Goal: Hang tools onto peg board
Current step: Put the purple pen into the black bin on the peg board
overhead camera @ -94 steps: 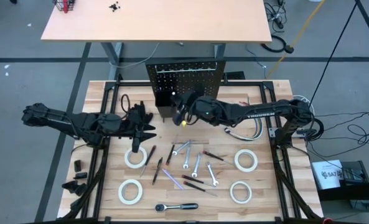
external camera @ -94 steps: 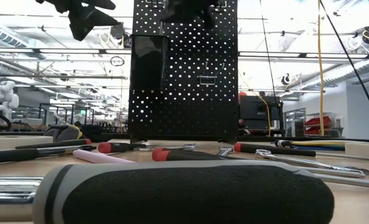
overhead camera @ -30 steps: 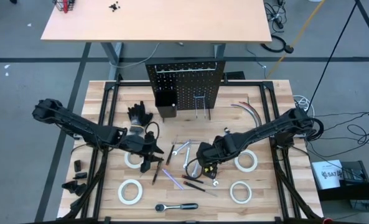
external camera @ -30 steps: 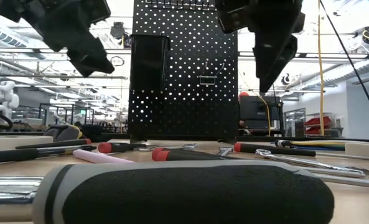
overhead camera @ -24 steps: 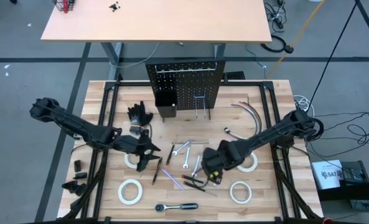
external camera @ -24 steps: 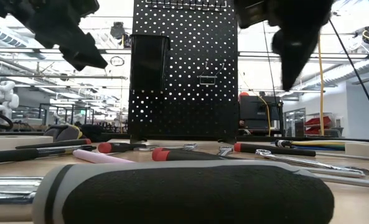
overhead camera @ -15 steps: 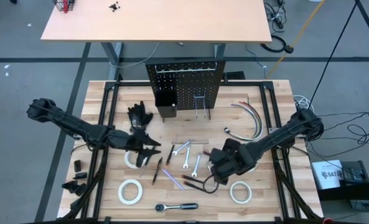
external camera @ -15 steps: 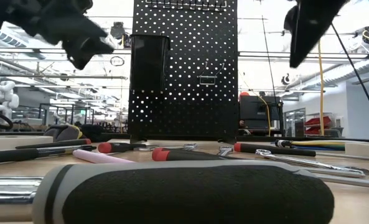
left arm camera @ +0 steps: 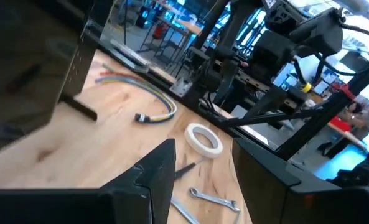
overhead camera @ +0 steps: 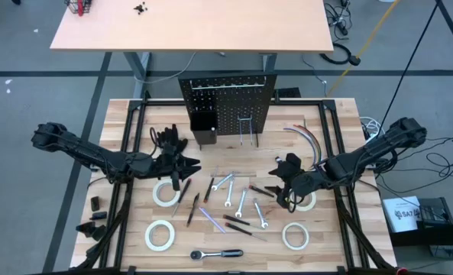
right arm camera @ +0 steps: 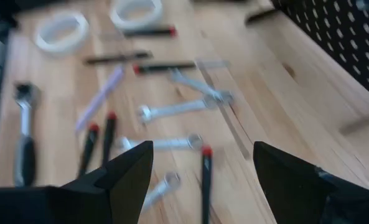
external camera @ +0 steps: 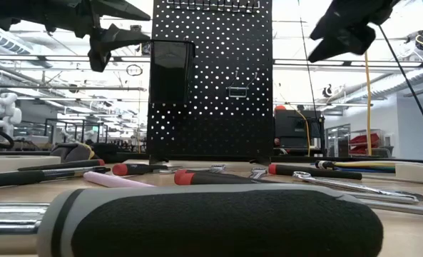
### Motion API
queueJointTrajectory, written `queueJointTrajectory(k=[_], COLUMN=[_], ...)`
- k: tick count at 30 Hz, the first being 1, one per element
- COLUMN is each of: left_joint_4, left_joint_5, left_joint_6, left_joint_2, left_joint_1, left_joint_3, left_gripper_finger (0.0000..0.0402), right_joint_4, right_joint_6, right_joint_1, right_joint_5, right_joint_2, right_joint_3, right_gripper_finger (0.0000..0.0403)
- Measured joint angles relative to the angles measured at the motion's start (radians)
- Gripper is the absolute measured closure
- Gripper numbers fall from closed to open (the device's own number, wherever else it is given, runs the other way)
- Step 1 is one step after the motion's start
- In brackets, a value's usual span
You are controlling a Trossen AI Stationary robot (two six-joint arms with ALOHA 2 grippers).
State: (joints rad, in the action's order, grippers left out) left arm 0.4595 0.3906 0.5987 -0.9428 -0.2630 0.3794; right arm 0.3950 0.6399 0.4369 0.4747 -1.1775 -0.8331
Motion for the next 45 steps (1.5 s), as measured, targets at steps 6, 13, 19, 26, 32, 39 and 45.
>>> queueJointTrajectory(k=[6,13,19,26,32,39,45], left_joint_4=[-0.049,-0.223,-0.308,-0.464,-0.433,-0.467,-0.513], left_joint_5=[0.001,0.001,-0.079,-0.187,-0.186,-0.091,-0.036], left_joint_6=[0.050,0.053,0.077,0.068,-0.037,-0.121,-0.136], left_joint_2=[-0.001,-0.002,-0.002,-0.002,0.036,0.192,0.242], left_joint_1=[-0.036,-0.059,-0.075,-0.112,-0.117,-0.117,-0.117], left_joint_3=[0.000,0.000,0.000,0.000,0.000,0.000,0.000], left_gripper_finger=[0.0240,0.0240,0.0240,0.0240,0.0240,0.0240,0.0240], right_joint_4=[-0.179,-0.290,-0.295,-0.285,-0.081,0.110,0.121], right_joint_6=[-0.092,-0.075,0.034,0.092,0.085,0.211,0.395], right_joint_1=[-0.006,-0.006,-0.026,-0.045,-0.062,-0.064,-0.063], right_joint_5=[-0.001,0.000,-0.003,-0.091,-0.089,-0.166,-0.157], right_joint_2=[-0.006,-0.072,-0.199,-0.321,-0.355,-0.357,-0.358], right_joint_3=[0.048,0.048,0.048,0.005,-0.126,-0.212,-0.207], right_gripper_finger=[0.0133,0.0133,0.0133,0.0133,0.0133,0.0133,0.0133])
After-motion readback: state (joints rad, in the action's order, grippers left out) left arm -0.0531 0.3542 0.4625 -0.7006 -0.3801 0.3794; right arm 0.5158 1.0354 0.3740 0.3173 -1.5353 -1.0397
